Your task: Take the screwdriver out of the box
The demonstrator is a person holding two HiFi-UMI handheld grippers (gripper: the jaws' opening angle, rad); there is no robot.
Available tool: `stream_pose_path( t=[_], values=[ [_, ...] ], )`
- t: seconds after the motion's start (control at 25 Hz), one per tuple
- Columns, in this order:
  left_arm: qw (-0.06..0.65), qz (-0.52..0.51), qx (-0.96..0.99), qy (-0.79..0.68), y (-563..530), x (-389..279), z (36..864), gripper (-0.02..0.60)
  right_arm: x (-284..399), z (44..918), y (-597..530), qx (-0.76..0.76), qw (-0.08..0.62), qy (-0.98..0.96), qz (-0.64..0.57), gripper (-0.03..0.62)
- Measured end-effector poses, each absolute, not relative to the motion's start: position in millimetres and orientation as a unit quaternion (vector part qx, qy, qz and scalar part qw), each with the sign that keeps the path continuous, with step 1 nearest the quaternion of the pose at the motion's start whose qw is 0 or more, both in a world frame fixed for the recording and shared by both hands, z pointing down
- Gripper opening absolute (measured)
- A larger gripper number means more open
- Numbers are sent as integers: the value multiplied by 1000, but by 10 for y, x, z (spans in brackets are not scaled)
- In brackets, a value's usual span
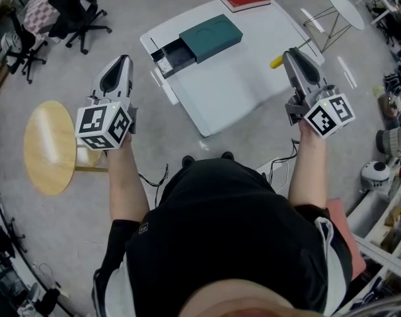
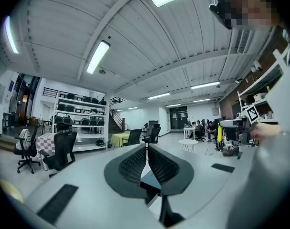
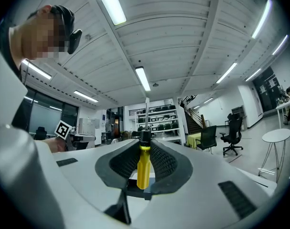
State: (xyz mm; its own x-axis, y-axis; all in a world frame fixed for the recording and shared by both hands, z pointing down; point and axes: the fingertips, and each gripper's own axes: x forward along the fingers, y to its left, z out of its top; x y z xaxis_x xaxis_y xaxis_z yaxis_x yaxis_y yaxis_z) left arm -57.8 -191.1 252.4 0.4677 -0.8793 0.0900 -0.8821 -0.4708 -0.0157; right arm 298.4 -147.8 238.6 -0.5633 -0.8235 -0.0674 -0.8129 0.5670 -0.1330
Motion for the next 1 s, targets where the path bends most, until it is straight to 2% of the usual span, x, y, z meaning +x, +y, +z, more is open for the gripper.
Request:
stream_pose_path(
  t=[1.0],
  values=[
    [7,81,844,-531,-1910,-666,2664,26,3016,2331,-1412,-455,60,887,-44,83]
  ],
)
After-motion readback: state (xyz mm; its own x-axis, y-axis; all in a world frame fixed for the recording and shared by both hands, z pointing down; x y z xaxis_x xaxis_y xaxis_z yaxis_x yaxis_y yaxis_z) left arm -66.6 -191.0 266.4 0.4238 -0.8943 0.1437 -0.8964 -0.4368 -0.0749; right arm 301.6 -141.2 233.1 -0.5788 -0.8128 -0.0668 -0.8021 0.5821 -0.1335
